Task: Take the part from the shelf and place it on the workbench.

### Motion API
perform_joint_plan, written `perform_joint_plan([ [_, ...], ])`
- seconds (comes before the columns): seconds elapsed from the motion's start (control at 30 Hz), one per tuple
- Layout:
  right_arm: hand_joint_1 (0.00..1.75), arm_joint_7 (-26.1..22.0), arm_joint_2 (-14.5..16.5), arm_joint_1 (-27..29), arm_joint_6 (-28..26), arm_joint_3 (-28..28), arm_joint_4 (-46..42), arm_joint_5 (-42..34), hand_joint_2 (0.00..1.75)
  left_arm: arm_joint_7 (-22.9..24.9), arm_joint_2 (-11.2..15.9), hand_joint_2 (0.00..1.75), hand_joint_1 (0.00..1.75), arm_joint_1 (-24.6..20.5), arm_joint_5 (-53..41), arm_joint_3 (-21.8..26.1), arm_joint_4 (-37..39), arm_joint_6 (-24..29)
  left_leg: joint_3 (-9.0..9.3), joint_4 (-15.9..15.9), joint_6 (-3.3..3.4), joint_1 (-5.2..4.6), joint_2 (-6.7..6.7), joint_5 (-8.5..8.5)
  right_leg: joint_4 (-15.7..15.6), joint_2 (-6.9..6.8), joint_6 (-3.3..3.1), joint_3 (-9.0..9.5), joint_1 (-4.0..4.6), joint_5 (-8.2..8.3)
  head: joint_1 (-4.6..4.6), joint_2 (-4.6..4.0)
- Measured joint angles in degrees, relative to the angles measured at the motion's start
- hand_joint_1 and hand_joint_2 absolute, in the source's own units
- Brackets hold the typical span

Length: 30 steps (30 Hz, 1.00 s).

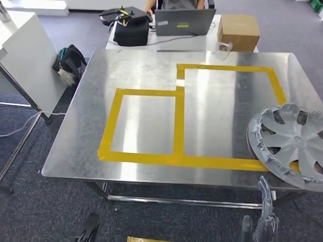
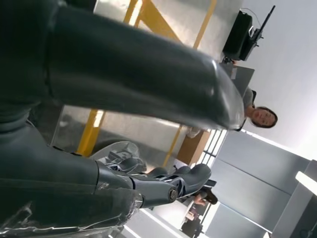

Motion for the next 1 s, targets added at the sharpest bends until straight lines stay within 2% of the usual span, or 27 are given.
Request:
perform_joint_plan([
  [0.07, 0.00, 0.0, 0.6, -0.1, 0.2, -0.5, 0.2, 0.1, 0.00, 0.0, 0.1, 0.00, 0.00, 0.2, 0.0, 0.1, 0.0, 0.1, -0.69, 0.3, -0.74, 0.11, -0.34, 0.07, 0.2, -0.92, -1.13, -0.77, 0.03, 0.23, -0.08, 0.00],
  [0.1, 0.00, 0.0, 0.8, -0.1, 0.3, -0.6, 0.3, 0.2, 0.00, 0.0, 0.2, 0.00, 0.00, 0.2, -0.1, 0.2, 0.0, 0.2, -1.38, 1.4, -0.99, 0.13, 0.11, -0.93, 0.3, -1.42, -1.74, -1.20, 0.05, 0.51, -0.13, 0.00],
  [0.17, 0.00, 0.0, 1.3, -0.2, 0.5, -0.8, 0.5, 0.4, 0.00, 0.0, 0.2, 0.00, 0.00, 0.2, -0.2, 0.2, 0.0, 0.3, -3.84, 6.9, -1.27, 0.08, 1.50, -5.21, 0.2, -2.55, -2.77, -2.18, 0.18, 1.20, -0.30, 0.00],
  [0.2, 0.00, 0.0, 1.4, -0.2, 0.5, -0.9, 0.7, 0.5, 0.00, 0.0, 0.2, 0.00, 0.00, 0.2, -0.3, 0.2, 0.0, 0.4, -5.39, 11.0, -1.37, 0.05, 1.93, -7.68, 0.2, -3.16, -3.11, -2.74, 0.34, 1.56, -0.35, 0.00],
  [0.23, 0.00, 0.0, 1.5, -0.2, 0.5, -1.0, 0.8, 0.6, 0.00, 0.0, 0.2, 0.00, 0.00, 0.2, -0.3, 0.2, 0.0, 0.4, -6.57, 14.6, -1.42, 0.04, 2.09, -9.35, 0.2, -3.79, -3.32, -3.25, 0.53, 1.91, -0.37, 0.00],
  [0.27, 0.00, 0.1, 1.6, -0.2, 0.5, -1.1, 1.0, 0.7, 0.00, 0.0, 0.2, 0.00, 0.00, 0.2, -0.4, 0.2, 0.0, 0.4, -6.99, 16.7, -1.40, 0.04, 2.15, -9.84, 0.2, -4.42, -3.43, -3.75, 0.72, 2.27, -0.35, 0.00],
  [0.3, 0.00, 0.1, 1.6, -0.2, 0.5, -1.2, 1.1, 0.7, 0.00, 0.0, 0.2, 0.00, 0.00, 0.2, -0.4, 0.3, 0.0, 0.4, -6.42, 16.9, -1.32, 0.03, 2.21, -9.14, 0.2, -5.03, -3.46, -4.22, 0.89, 2.63, -0.36, 0.00],
  [0.33, 0.00, 0.1, 1.6, -0.2, 0.5, -1.2, 1.3, 0.7, 0.00, 0.0, 0.3, 0.00, 0.00, 0.3, -0.5, 0.3, 0.0, 0.5, -4.74, 14.9, -1.17, 0.00, 2.44, -7.54, 0.2, -5.62, -3.42, -4.64, 1.01, 2.99, -0.36, 0.00],
  [0.37, 0.00, 0.2, 1.6, -0.2, 0.5, -1.3, 1.4, 0.8, 0.00, 0.0, 0.3, 0.00, 0.00, 0.2, -0.5, 0.3, 0.0, 0.5, -2.14, 11.2, -0.98, -0.05, 3.15, -5.79, 0.3, -6.17, -3.28, -4.99, 1.10, 3.34, -0.35, 0.00],
  [0.43, 0.00, 0.2, 1.7, -0.2, 0.4, -1.5, 1.5, 0.8, 0.00, 0.0, 0.3, 0.00, 0.00, 0.0, -0.5, 0.3, 0.0, 0.6, 3.14, 2.9, -0.62, -0.44, 5.35, -4.09, 0.4, -7.32, -2.75, -5.49, 1.36, 4.01, -0.34, 0.00],
  [0.47, 0.00, 0.3, 1.7, -0.2, 0.4, -1.5, 1.5, 0.9, 0.00, 0.0, 0.3, 0.00, 0.00, -0.1, -0.6, 0.3, 0.0, 0.6, 4.52, 0.4, -0.39, -0.67, 6.08, -4.02, 0.5, -7.91, -2.43, -5.63, 1.44, 4.36, -0.31, 0.00],
  [0.5, 0.00, 0.4, 1.8, -0.2, 0.4, -1.5, 1.5, 1.0, 0.00, 0.1, 0.3, 0.00, 0.00, -0.2, -0.7, 0.4, 0.0, 0.6, 4.88, -0.8, -0.09, -0.93, 6.16, -4.09, 0.4, -8.55, -2.12, -5.71, 1.45, 4.76, -0.28, 0.00],
  [0.53, 0.00, 0.5, 1.8, -0.2, 0.3, -1.5, 1.6, 1.1, 0.00, 0.2, 0.3, 0.00, 0.00, 0.0, -0.8, 0.4, 0.0, 0.6, 4.45, -1.0, 0.36, -1.07, 5.66, -3.81, 0.3, -9.16, -1.78, -5.74, 1.35, 5.18, -0.24, 0.00],
  [0.57, 0.00, 0.7, 1.7, -0.3, 0.3, -1.5, 1.6, 1.2, 0.00, 0.3, 0.3, 0.00, 0.00, 0.3, -1.0, 0.4, 0.0, 0.7, 3.94, -1.1, 0.83, -1.08, 5.19, -3.38, 0.4, -9.06, -1.41, -5.83, 1.16, 5.20, -0.25, 0.00],
  [0.6, 0.00, 0.9, 1.7, -0.3, 0.2, -1.5, 1.7, 1.3, 0.00, 0.3, 0.4, 0.00, 0.00, 0.5, -1.1, 0.4, 0.0, 0.7, 3.44, -1.1, 1.31, -1.05, 4.72, -2.87, 0.9, -8.19, -1.05, -6.12, 1.00, 4.39, -0.20, 0.00],
  [0.63, 0.00, 1.1, 1.7, -0.2, 0.1, -1.4, 1.8, 1.5, 0.00, 0.4, 0.5, 0.00, 0.00, 0.7, -1.2, 0.5, 0.0, 0.8, 2.85, -1.2, 1.75, -0.97, 4.26, -2.28, 2.5, -6.81, -0.74, -6.69, 0.92, 2.56, -0.18, 0.00],
  [0.67, 0.00, 1.3, 1.7, -0.2, -0.1, -1.4, 1.9, 1.6, 0.00, 0.4, 0.6, 0.00, 0.00, 0.8, -1.4, 0.5, 0.0, 0.9, 2.21, -1.2, 2.05, -0.90, 3.79, -1.69, 5.3, -5.17, -0.55, -7.58, 0.89, -0.11, -0.13, 0.00],
  [0.7, 0.00, 1.5, 1.7, -0.2, -0.2, -1.3, 2.0, 1.6, 0.00, 0.4, 0.8, 0.00, 0.00, 0.8, -1.5, 0.5, 0.0, 1.0, 1.45, -1.1, 2.24, -0.96, 3.19, -1.08, 9.0, -4.00, -0.50, -8.62, 0.97, -3.04, -0.12, 0.00],
  [0.73, 0.00, 1.7, 1.7, -0.2, -0.4, -1.2, 2.2, 1.7, 0.00, 0.4, 0.8, 0.00, 0.00, 0.9, -1.7, 0.6, 0.0, 1.0, 0.64, -1.1, 2.34, -1.04, 2.56, -0.42, 12.9, -3.45, -0.57, -9.42, 1.07, -5.33, -0.14, 0.00],
  [0.77, 0.00, 1.9, 1.7, -0.3, -0.5, -1.1, 2.3, 1.8, 0.00, 0.4, 0.8, 0.00, 0.00, 1.0, -1.9, 0.6, 0.0, 1.0, -0.19, -1.1, 2.35, -1.12, 1.89, 0.24, 15.6, -3.23, -0.73, -9.62, 1.19, -6.39, -0.15, 0.00],
  [0.8, 0.00, 2.2, 1.7, -0.4, -0.7, -1.0, 2.5, 1.9, 0.00, 0.4, 0.8, 0.00, 0.00, 1.2, -2.1, 0.6, 0.0, 0.9, -0.98, -1.0, 2.30, -1.18, 1.20, 0.86, 16.3, -3.14, -0.93, -8.90, 1.32, -6.20, -0.17, 0.00],
  [0.83, 0.00, 2.5, 1.7, -0.4, -0.9, -0.8, 2.6, 2.0, 0.00, 0.4, 0.9, 0.00, 0.00, 1.4, -2.2, 0.7, 0.0, 0.8, -1.69, -0.9, 2.21, -1.19, 0.51, 1.43, 14.8, -2.95, -1.17, -7.08, 1.40, -4.96, -0.17, 0.00],
  [0.87, 0.00, 2.7, 1.7, -0.5, -1.1, -0.6, 2.7, 2.1, 0.00, 0.4, 0.9, 0.00, 0.00, 1.5, -2.3, 0.7, 0.0, 0.7, -2.32, -0.9, 2.07, -1.18, -0.23, 1.98, 11.2, -2.36, -1.44, -4.26, 1.45, -3.33, -0.17, 0.00],
  [0.9, 0.00, 2.9, 1.7, -0.7, -1.3, -0.4, 2.8, 2.2, 0.00, 0.4, 0.9, 0.00, 0.00, 1.6, -2.4, 0.8, 0.0, 0.6, -2.87, -0.8, 1.86, -1.17, -0.92, 2.51, 6.6, -0.86, -1.76, -1.11, 1.42, -2.52, -0.17, 0.00],
  [0.93, 0.00, 2.9, 1.7, -0.8, -1.4, -0.2, 2.9, 2.2, 0.00, 0.4, 1.0, 0.00, 0.00, 1.6, -2.5, 0.8, 0.0, 0.6, -3.33, -0.8, 1.62, -1.17, -1.60, 3.04, 2.3, 0.70, -1.98, 1.79, 1.32, -2.21, -0.21, 0.00],
  [0.97, 0.00, 3.0, 1.7, -0.9, -1.4, 0.0, 2.9, 2.3, 0.00, 0.4, 1.0, 0.00, 0.00, 1.6, -2.5, 0.9, 0.0, 0.6, -3.65, -0.7, 1.37, -1.16, -2.19, 3.54, -0.7, 2.03, -2.15, 3.74, 1.27, -2.37, -0.24, 0.00],
  [1.0, 0.00, 3.0, 1.7, -1.0, -1.5, 0.1, 3.0, 2.3, 0.00, 0.4, 1.0, 0.00, 0.00, 1.6, -2.6, 0.9, 0.0, 0.6, -3.84, -0.7, 1.19, -1.17, -2.56, 3.91, -2.3, 2.94, -2.23, 4.67, 1.22, -2.83, -0.27, 0.00],
])
